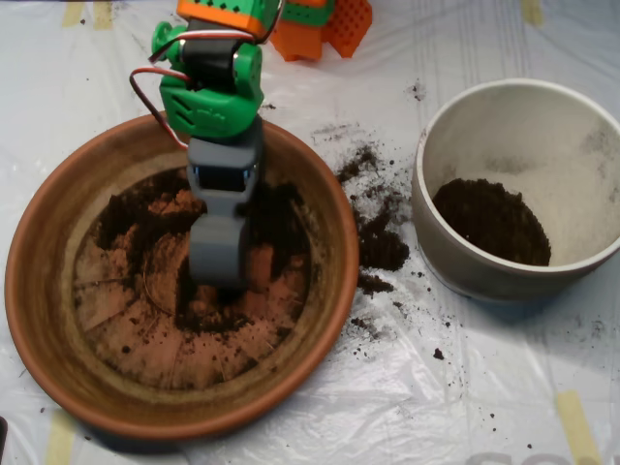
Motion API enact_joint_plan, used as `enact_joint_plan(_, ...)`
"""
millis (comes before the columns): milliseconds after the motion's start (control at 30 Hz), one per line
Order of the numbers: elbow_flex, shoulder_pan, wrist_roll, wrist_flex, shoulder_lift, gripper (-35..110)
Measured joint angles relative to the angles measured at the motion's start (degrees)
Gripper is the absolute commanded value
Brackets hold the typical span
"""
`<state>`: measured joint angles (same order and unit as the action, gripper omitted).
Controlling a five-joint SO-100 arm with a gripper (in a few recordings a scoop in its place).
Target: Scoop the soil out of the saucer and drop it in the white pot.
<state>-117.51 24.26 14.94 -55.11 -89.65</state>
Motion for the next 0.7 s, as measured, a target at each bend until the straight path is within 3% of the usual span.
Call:
enact_joint_plan(233,7.65,1.32,0.09,-3.6,6.15,16)
enact_joint_plan(700,5.98,2.81,2.29,-2.81,3.69,1)
